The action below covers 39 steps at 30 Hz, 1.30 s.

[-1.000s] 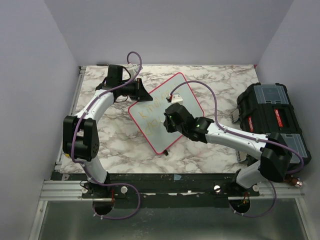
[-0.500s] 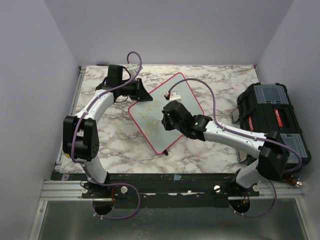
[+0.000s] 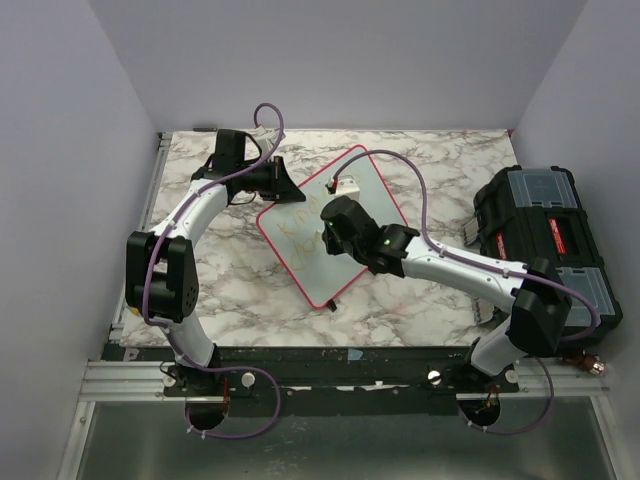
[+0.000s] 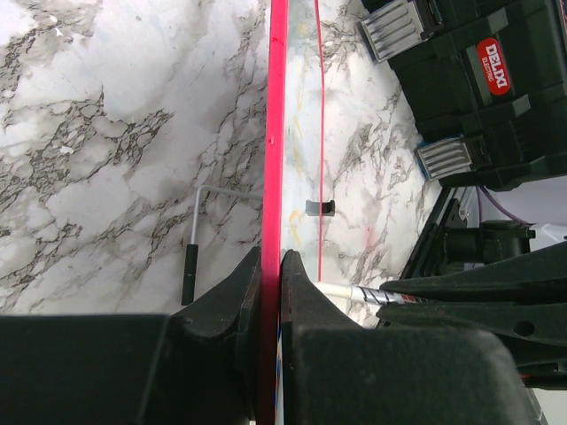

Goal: Write a sentence on the whiteboard

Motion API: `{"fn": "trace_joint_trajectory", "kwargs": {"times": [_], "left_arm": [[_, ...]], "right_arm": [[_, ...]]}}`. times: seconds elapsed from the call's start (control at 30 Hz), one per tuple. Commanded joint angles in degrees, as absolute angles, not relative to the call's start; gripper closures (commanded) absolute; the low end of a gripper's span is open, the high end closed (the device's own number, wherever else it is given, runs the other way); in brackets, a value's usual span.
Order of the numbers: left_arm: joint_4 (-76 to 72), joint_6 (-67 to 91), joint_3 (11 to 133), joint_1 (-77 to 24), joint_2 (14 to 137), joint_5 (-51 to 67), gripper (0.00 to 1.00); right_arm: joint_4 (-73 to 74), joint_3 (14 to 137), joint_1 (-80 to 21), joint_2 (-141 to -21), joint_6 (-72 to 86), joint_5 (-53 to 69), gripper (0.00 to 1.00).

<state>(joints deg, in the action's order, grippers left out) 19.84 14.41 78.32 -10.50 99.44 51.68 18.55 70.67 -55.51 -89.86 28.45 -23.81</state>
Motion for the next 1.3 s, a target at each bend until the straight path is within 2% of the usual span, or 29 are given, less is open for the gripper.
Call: {"fn": "trace_joint_trajectory", "kwargs": {"times": [0.0,0.57,0.9,1.27], "left_arm": [[22.16,8.7,76.96,-11.6,98.83,47.51,1.0],[22.17,8.7,77.07,-11.6,98.89,47.52,1.0],[22.15,8.7,76.96,-11.61,98.95,47.42,1.0],[22.17,8.7,76.9,-11.6,98.78,47.37,1.0]], "right_arm": [[20.74,72.33,-55.46,-91.45,28.45,-27.86,0.99],[20.84,66.55,-55.45,-88.17,30.17,-24.2,0.99],[18.86,64.59,-55.39,-83.27,30.81,-27.58,0.99],[17.72,66.86,-53.32,-83.92,29.81,-27.98,0.99]]}}
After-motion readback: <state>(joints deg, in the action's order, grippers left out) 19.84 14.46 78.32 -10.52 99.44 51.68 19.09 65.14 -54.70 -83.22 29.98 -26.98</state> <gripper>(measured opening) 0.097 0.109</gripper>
